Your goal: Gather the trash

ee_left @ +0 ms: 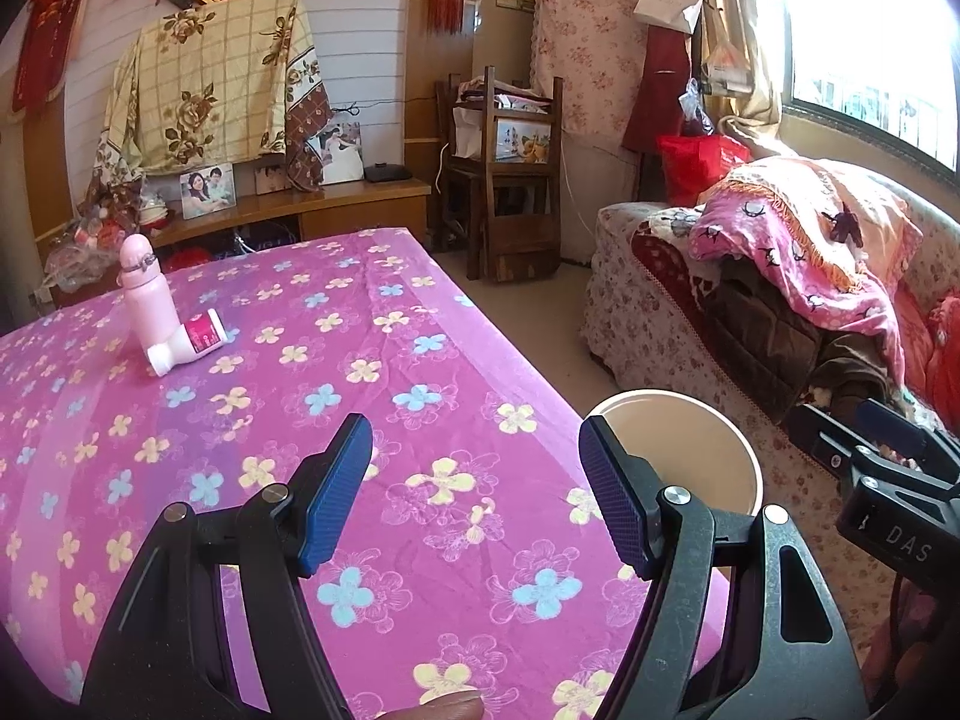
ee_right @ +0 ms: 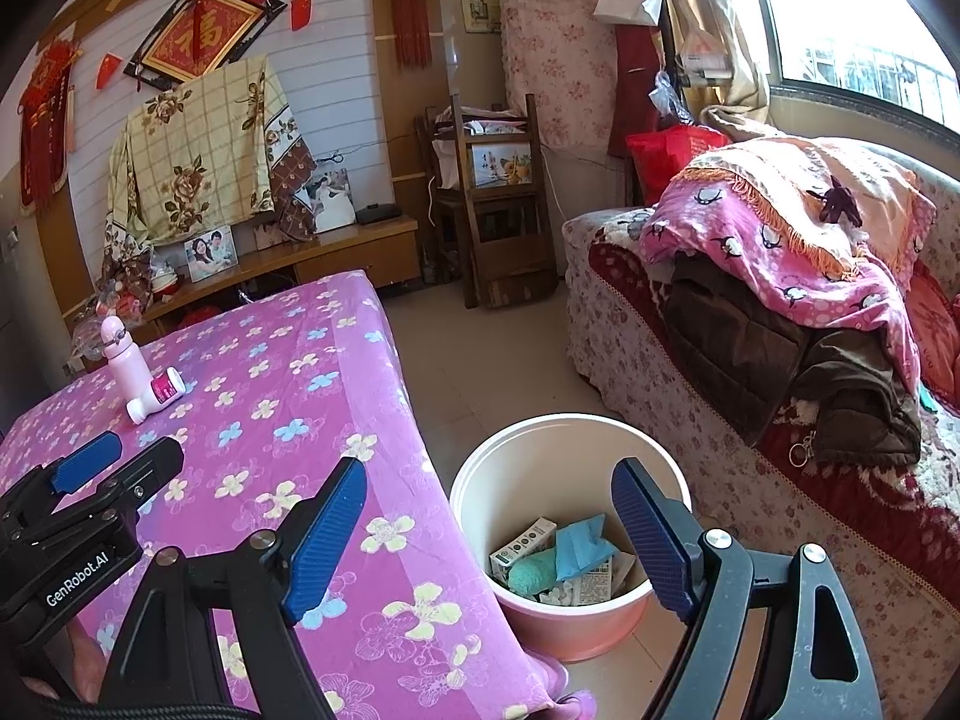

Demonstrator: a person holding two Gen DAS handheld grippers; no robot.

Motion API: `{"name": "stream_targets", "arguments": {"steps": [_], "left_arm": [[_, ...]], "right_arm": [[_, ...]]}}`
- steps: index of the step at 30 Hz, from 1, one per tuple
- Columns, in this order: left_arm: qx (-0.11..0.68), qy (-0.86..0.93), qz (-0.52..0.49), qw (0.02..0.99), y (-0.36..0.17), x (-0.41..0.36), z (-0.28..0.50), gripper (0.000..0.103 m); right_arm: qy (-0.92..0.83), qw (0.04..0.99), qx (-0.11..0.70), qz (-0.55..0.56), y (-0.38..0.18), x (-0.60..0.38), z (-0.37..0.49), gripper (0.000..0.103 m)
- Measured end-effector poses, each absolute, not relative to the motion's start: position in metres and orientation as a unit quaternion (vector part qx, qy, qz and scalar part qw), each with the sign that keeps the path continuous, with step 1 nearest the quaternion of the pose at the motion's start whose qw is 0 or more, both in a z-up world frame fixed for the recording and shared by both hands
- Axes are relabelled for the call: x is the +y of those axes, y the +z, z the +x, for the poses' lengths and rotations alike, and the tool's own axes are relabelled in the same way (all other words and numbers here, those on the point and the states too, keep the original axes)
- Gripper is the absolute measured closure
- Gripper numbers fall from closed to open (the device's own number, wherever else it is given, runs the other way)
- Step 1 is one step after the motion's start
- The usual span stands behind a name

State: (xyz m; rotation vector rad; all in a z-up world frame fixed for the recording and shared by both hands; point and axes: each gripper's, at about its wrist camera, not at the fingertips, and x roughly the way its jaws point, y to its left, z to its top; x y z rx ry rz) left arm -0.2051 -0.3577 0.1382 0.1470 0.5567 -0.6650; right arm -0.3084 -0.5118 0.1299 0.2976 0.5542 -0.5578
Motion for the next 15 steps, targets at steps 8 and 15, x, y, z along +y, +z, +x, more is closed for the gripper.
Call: {"name": "stream_targets", "arguments": {"steps": [8,15], "left_arm": [[0.261,-0.319,0.08,0.908,0.138,-0.3594,-0.2082,0.032],[0.263,-0.319,0.081,0.907,0.1378,-0.36,-0.2088,0.032]], "right_arm": [[-0.272,0.912,0.271,0.145,0.1285,-0.5126,-0.3085,0.021],[-0.271,0.912,0.271,0.146,0.1282,-0.5134,-0.3089,0.021]]}}
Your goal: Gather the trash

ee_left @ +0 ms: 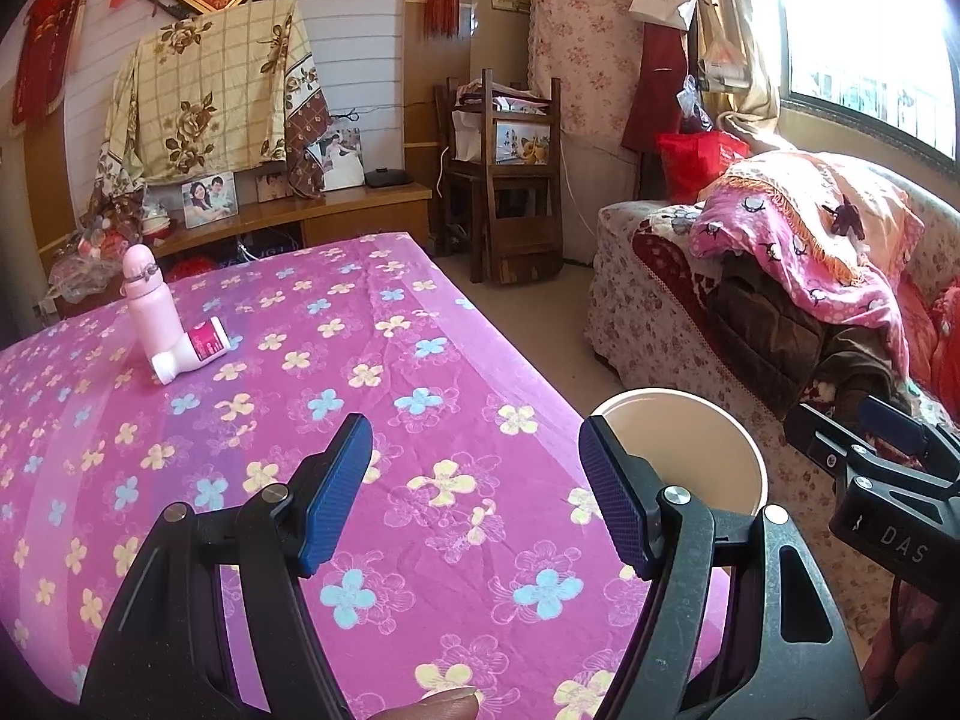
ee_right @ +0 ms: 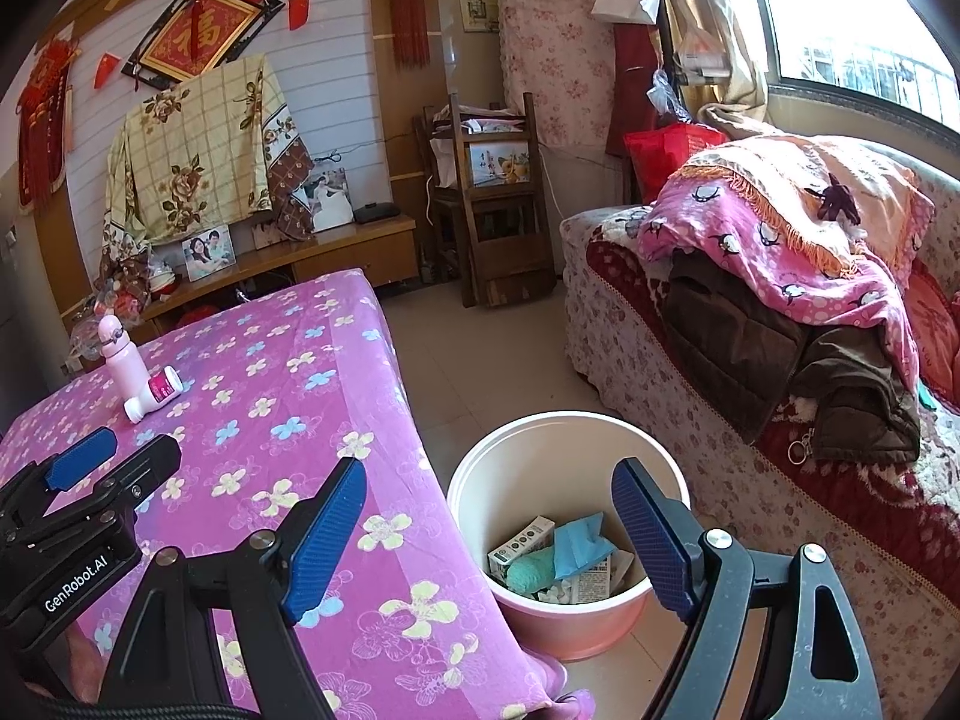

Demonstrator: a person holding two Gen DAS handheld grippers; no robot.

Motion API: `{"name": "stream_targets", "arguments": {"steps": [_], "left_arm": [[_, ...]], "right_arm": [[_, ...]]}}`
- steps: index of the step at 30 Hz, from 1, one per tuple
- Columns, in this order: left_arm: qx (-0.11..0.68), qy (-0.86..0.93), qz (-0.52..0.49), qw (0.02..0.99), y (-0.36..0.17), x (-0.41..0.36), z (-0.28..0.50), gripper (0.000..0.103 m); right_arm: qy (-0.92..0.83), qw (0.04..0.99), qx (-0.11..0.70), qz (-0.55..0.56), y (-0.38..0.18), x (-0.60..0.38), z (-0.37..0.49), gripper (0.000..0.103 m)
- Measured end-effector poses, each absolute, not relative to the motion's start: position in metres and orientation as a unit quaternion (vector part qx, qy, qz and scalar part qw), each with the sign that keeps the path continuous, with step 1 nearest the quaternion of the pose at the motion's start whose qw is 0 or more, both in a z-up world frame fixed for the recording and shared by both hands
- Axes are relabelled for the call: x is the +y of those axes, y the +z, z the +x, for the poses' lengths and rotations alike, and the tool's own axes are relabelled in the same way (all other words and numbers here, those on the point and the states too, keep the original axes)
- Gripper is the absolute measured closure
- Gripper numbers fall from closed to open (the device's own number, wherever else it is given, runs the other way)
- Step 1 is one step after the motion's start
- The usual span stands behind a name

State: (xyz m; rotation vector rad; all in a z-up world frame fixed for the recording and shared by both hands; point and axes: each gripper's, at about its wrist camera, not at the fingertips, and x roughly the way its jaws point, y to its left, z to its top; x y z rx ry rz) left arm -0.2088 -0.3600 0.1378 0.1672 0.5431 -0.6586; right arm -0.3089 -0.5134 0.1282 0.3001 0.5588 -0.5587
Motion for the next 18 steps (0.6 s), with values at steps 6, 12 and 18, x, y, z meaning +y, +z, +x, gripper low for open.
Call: {"name": "stream_targets", "arguments": {"steps": [6,12,18], "left_arm": [[0.269,-0.322,0.076,0.904,0.1381,-0.361,-0.2084,0.032],[0.272,-0.325,0.074,0.903,0.1374,-0.3611,-0.2077,0.032],[0.272,-0.326,0.073,0.903,0.1368,-0.3618,-0.2083,0.032]], "right_arm": [[-0.271,0.912,0.271,0.147,0.1274,-0.5141,-0.309,0.021],[-0.273,0.911,0.272,0.145,0.1246,-0.5156,-0.3103,0.021],[-0.271,0.91,0.276,0.148,0.1183,-0.5167,-0.3116,0.021]]}}
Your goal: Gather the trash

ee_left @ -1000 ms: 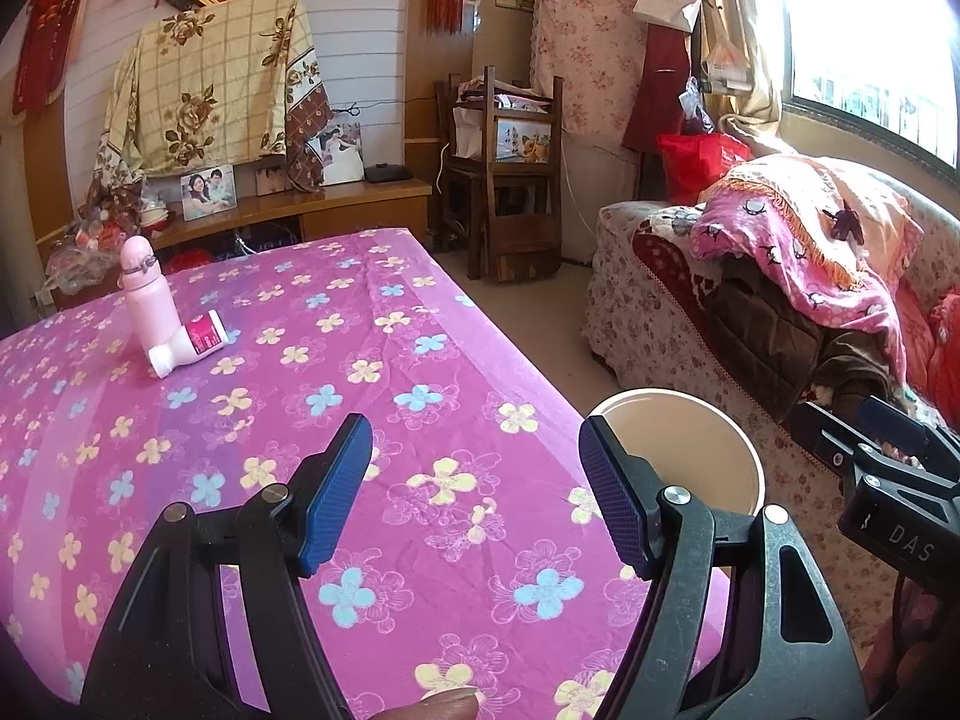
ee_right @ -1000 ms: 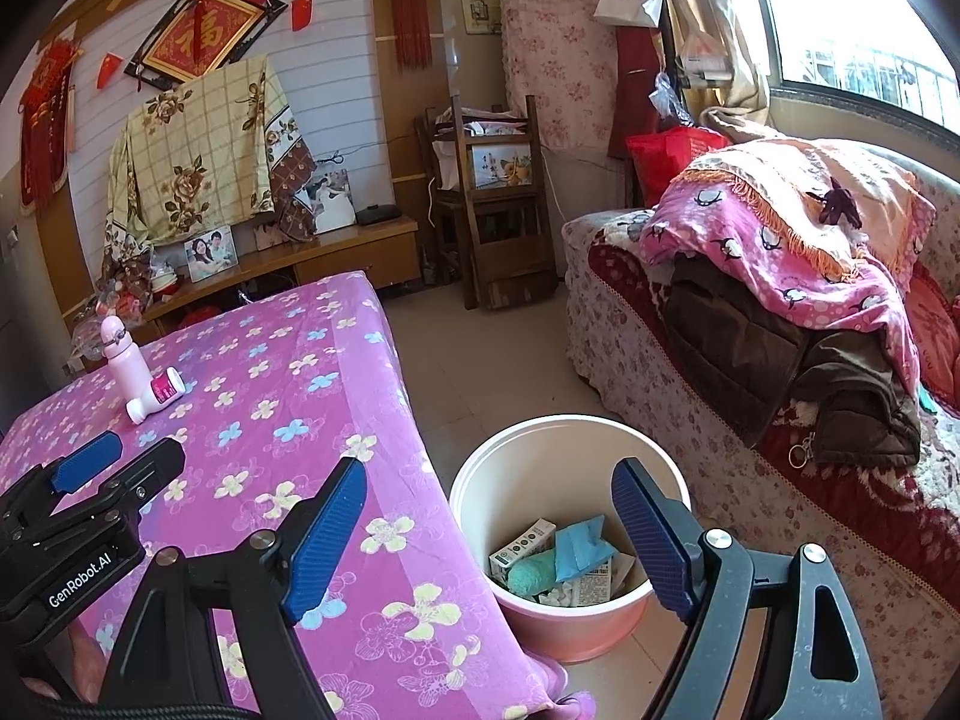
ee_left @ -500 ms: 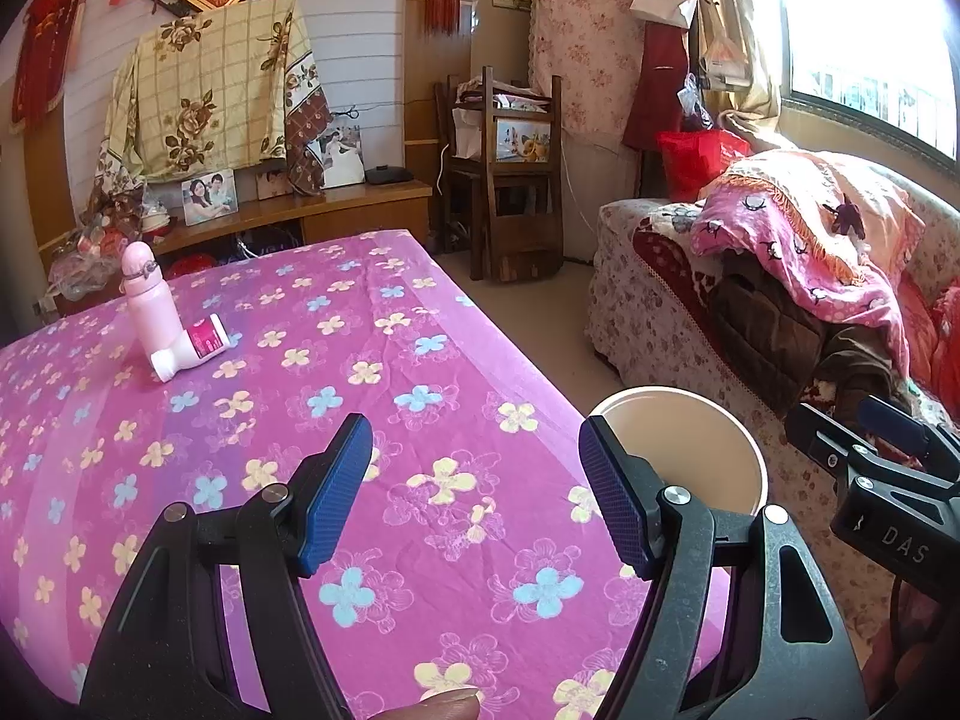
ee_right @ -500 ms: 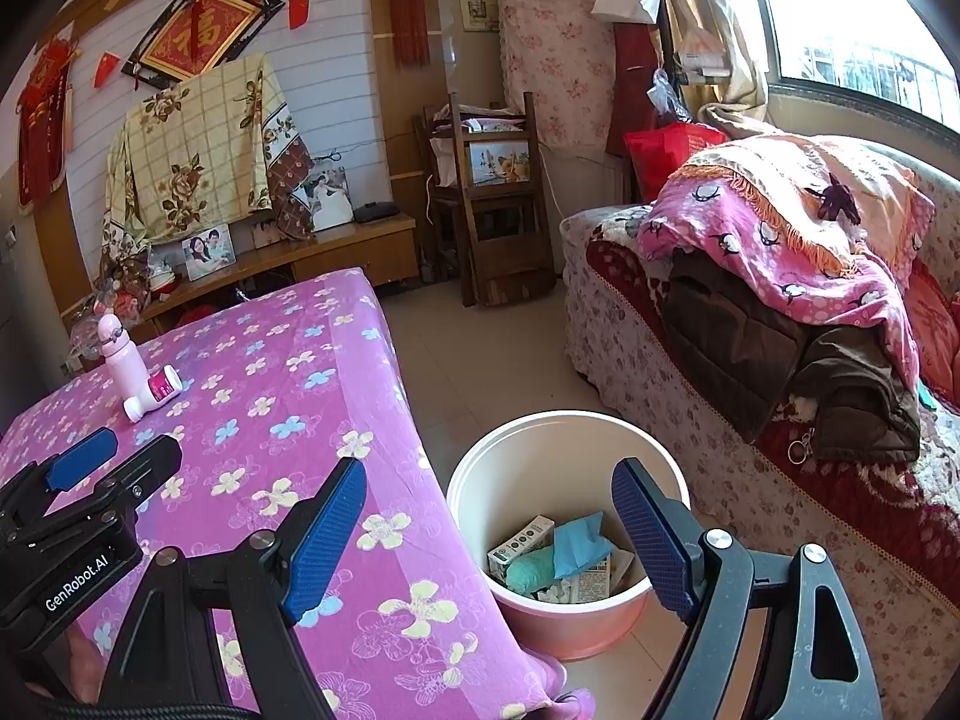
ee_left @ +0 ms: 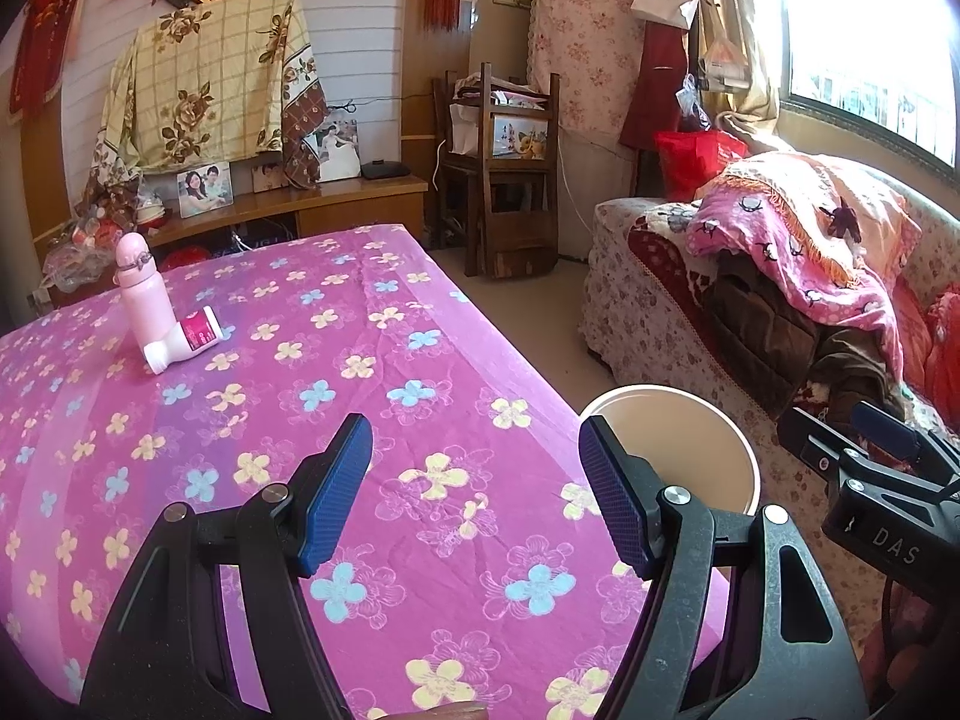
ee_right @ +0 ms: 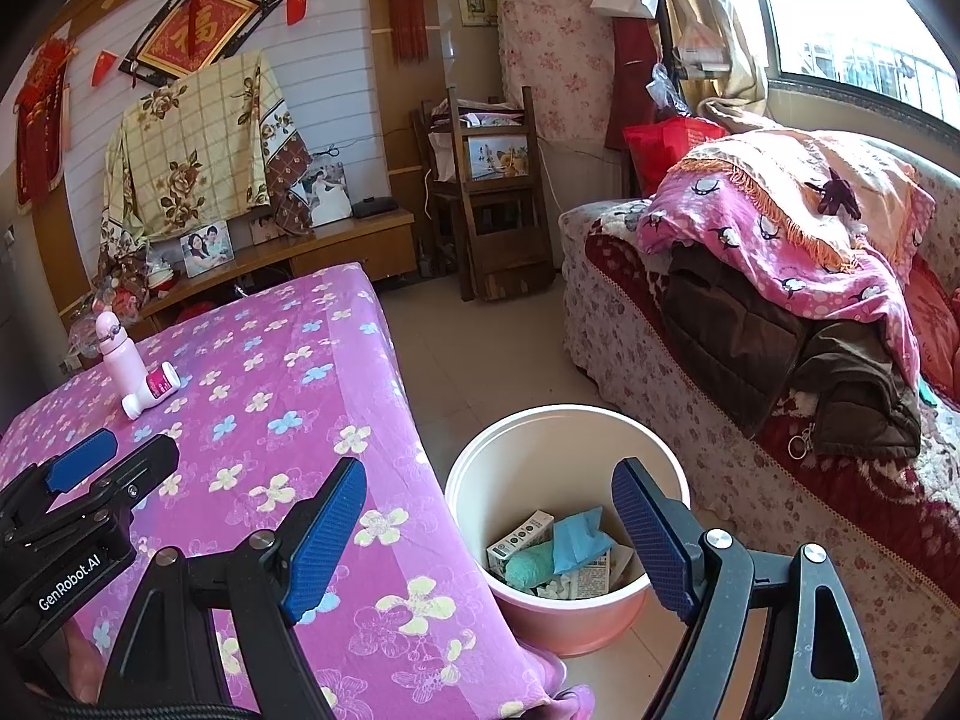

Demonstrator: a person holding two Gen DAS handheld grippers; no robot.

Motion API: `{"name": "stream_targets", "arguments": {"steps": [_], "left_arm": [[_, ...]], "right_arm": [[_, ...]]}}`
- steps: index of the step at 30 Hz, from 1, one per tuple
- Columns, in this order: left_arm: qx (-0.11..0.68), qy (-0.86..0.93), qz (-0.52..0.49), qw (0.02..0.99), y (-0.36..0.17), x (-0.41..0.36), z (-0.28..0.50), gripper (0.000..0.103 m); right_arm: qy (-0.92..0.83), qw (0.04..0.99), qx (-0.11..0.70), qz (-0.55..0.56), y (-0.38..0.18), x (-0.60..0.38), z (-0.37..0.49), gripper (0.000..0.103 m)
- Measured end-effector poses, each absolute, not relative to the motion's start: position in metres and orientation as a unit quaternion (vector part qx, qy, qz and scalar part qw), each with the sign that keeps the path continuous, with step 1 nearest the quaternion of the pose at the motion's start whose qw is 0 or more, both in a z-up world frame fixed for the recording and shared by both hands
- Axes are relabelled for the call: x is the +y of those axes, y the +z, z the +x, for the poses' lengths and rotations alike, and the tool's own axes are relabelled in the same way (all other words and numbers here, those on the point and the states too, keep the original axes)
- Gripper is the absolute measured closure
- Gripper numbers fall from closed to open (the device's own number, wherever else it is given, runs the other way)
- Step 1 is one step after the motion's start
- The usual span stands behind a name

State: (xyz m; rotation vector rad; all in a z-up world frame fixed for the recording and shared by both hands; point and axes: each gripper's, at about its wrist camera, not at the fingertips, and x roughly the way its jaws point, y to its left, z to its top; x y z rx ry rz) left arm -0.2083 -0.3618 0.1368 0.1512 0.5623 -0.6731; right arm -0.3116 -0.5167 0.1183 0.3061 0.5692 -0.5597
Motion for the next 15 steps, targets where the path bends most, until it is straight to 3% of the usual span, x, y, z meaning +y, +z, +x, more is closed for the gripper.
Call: {"name": "stream_targets", "arguments": {"steps": [15], "left_arm": [[0.27,-0.327,0.075,0.903,0.1359,-0.3611,-0.2084,0.032]], "right_arm": [[-0.272,0.909,0.279,0.15,0.1166,-0.5167,-0.3115,0.021]]}}
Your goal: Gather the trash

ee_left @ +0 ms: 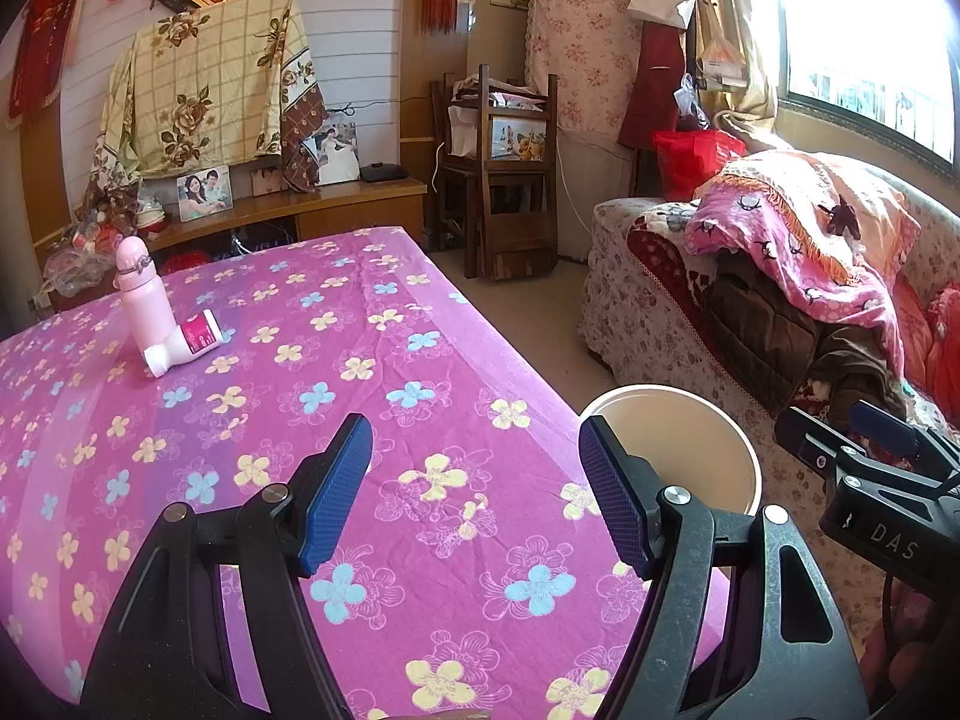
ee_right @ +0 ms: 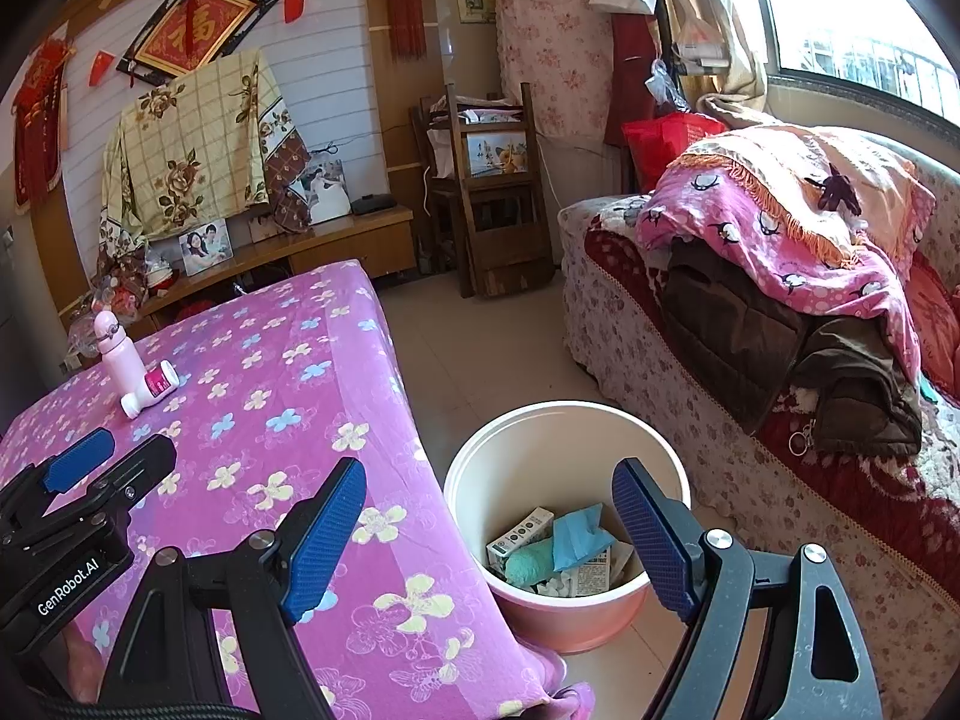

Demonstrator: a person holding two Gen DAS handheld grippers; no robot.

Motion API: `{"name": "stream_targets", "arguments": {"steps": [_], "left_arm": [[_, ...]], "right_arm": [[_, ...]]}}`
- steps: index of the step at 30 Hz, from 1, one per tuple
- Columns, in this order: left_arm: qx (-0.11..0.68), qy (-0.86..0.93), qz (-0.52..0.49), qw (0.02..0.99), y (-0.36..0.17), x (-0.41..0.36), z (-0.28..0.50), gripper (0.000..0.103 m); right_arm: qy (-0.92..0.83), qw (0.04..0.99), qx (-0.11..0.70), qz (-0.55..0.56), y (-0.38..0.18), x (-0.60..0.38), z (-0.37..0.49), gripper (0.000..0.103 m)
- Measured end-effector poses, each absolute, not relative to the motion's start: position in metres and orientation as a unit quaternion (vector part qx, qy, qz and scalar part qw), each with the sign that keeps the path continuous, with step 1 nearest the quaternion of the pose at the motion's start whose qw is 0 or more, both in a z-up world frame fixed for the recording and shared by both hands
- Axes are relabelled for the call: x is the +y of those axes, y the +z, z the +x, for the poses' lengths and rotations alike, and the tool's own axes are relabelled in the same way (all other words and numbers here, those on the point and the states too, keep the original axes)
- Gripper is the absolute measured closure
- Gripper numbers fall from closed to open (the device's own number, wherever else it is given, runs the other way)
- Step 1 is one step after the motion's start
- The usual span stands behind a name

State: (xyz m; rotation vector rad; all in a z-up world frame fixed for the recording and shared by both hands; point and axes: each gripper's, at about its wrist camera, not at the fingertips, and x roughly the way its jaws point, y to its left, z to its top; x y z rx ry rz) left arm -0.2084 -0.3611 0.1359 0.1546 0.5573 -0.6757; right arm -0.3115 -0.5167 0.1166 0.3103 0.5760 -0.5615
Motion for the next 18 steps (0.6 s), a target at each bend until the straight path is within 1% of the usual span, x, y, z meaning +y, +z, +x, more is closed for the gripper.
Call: {"name": "stream_targets", "arguments": {"steps": [18], "left_arm": [[0.275,-0.332,0.08,0.898,0.131,-0.3622,-0.2061,0.032]], "right_arm": [[-0.273,0.906,0.283,0.155,0.1115,-0.5161,-0.3117,0.021]]}}
